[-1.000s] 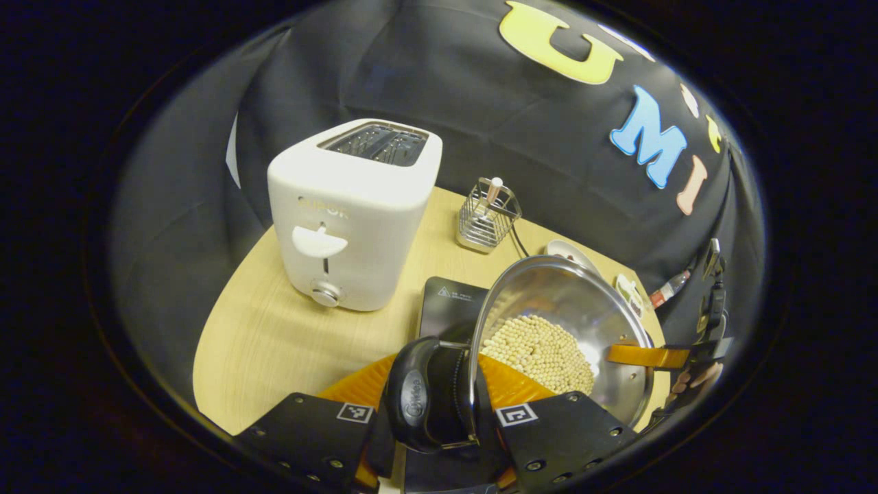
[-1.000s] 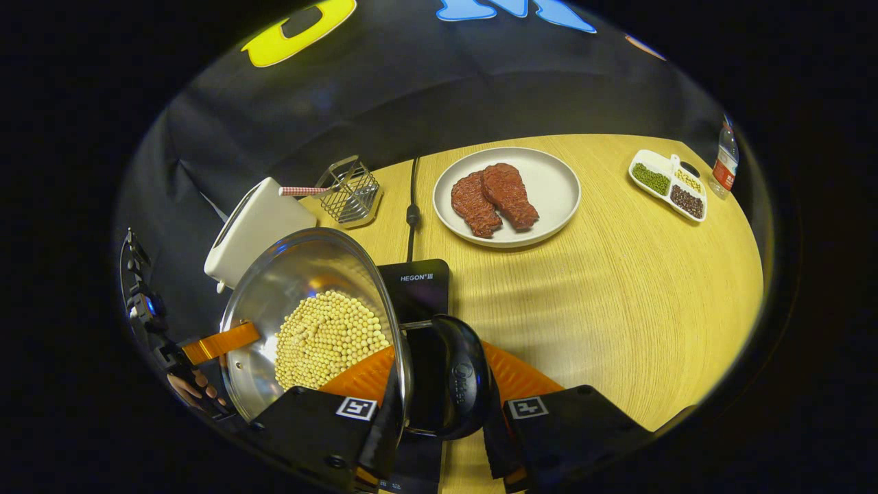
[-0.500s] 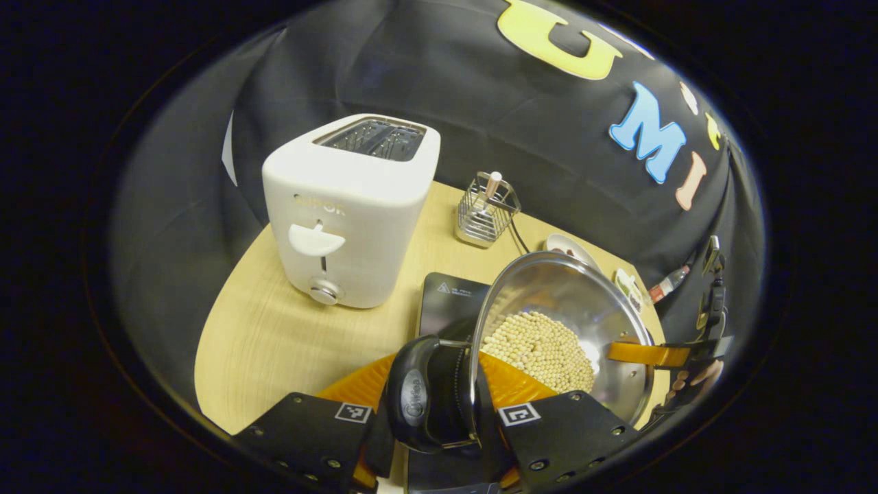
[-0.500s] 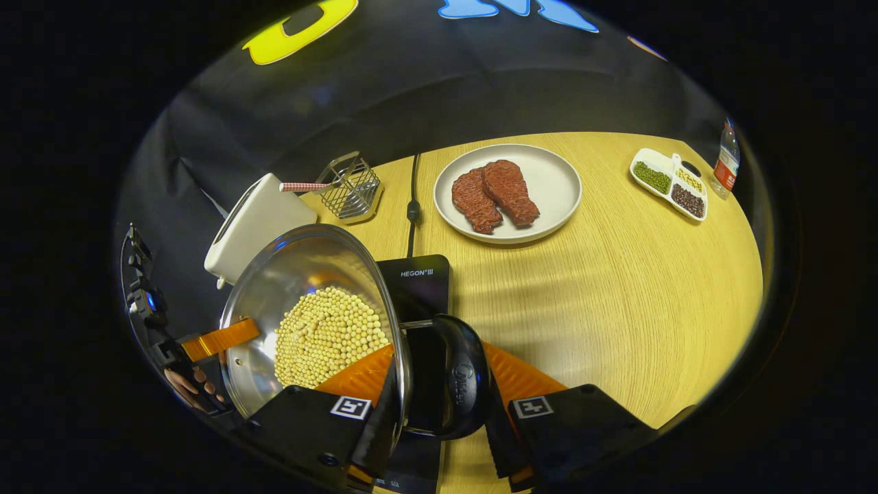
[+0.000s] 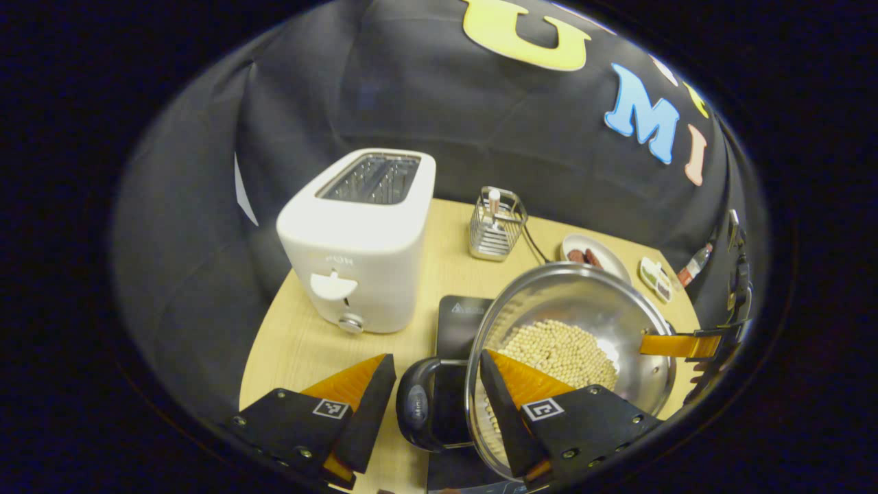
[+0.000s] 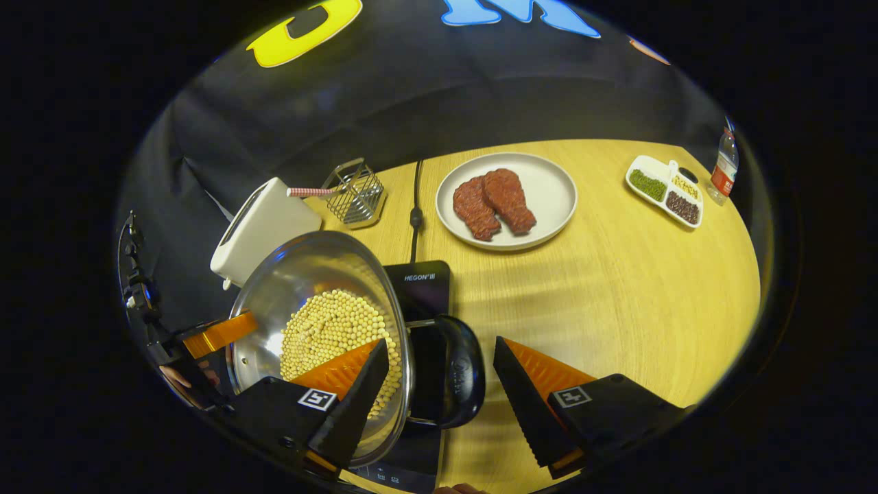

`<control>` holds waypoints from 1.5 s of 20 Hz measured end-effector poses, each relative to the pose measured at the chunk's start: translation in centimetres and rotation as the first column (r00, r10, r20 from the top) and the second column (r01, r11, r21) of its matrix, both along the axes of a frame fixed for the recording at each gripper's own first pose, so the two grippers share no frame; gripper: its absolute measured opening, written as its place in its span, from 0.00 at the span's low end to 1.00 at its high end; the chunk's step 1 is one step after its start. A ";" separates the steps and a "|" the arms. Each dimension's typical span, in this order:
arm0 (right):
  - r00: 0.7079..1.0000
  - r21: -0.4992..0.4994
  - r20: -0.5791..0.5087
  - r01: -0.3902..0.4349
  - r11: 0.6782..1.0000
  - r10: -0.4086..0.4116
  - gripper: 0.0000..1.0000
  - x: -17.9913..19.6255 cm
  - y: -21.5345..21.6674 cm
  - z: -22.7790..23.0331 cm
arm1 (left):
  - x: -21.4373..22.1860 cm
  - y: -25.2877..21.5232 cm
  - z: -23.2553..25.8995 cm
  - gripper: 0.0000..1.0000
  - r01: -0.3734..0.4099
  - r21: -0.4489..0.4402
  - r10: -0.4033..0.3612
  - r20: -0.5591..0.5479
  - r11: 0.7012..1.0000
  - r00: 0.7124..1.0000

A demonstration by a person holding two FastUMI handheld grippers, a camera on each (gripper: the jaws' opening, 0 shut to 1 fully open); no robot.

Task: First push the handle of the pot to place it horizontally, then grasp the pot with both hands and set it on the induction cooktop.

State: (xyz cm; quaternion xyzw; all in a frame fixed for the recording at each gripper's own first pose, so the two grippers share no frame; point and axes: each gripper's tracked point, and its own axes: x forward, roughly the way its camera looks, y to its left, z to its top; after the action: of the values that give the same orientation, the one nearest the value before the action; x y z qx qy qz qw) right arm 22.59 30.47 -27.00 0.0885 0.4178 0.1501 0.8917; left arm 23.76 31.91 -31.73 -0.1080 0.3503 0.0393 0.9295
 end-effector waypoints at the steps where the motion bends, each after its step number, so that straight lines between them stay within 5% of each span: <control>1: 1.000 -0.007 0.013 0.008 1.000 -0.008 0.98 0.1 -0.6 0.5 | -0.1 0.4 0.9 0.76 -0.010 0.012 0.009 0.015 1.000 1.000; 8: 0.992 -0.019 0.123 0.043 0.999 -0.041 0.98 -1.3 -3.5 5.2 | -1.7 0.0 8.1 0.76 -0.035 0.107 0.020 0.136 0.994 0.990; 14: 0.951 -0.102 0.296 0.119 0.988 -0.084 0.98 -2.9 -9.1 11.1 | -3.8 -3.8 16.2 0.76 -0.062 0.139 0.014 0.323 0.988 0.946; 19: 0.888 -0.102 0.441 0.192 0.976 -0.128 0.98 -5.2 -13.7 15.9 | -5.8 -7.7 21.2 0.76 -0.083 0.199 -0.009 0.422 0.977 0.906; 25: 0.816 -0.054 0.539 0.281 0.958 -0.209 0.98 -8.3 -18.2 19.6 | -9.5 -12.7 26.2 0.72 -0.094 0.142 0.003 0.536 0.985 0.844; 30: 0.693 -0.017 0.675 0.361 0.932 -0.256 0.98 -11.9 -22.4 23.8 | -12.5 -15.3 29.6 0.85 -0.114 0.116 0.017 0.623 0.987 0.782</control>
State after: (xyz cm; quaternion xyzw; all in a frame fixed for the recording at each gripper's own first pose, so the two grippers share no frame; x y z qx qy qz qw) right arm 10.71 8.11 -3.24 0.0320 0.0635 -0.0120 0.9974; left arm 11.24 16.61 -2.12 -0.0580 0.0181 0.0596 0.9964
